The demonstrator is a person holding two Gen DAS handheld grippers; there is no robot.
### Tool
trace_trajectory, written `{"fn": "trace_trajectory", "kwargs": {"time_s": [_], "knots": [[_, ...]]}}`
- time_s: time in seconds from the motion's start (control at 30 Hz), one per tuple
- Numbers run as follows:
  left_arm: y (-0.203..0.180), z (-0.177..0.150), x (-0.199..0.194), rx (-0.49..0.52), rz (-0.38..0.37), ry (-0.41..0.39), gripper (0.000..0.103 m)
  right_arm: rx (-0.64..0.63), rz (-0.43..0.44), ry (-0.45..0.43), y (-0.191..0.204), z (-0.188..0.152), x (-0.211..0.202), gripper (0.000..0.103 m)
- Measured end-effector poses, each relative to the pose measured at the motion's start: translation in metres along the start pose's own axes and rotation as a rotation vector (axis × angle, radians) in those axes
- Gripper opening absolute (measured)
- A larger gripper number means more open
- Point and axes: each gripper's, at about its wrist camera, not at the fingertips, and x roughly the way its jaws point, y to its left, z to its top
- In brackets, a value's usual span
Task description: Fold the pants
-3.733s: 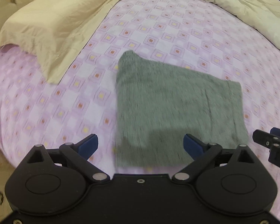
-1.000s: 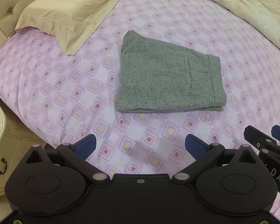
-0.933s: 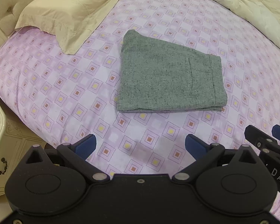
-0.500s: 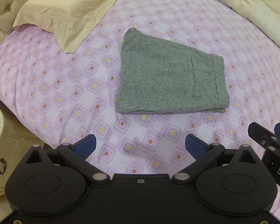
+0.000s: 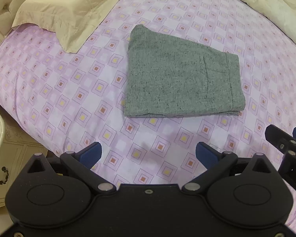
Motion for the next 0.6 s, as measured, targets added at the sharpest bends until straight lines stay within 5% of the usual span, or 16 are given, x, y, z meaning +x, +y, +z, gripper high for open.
{"fn": "trace_trajectory", "kwargs": {"time_s": [0.6], "knots": [[0.0022, -0.001, 0.0036, -0.011, -0.026, 0.047, 0.101, -0.006, -0.004, 0.011, 0.0047, 0.0002, 0.0003, 0.057]]}}
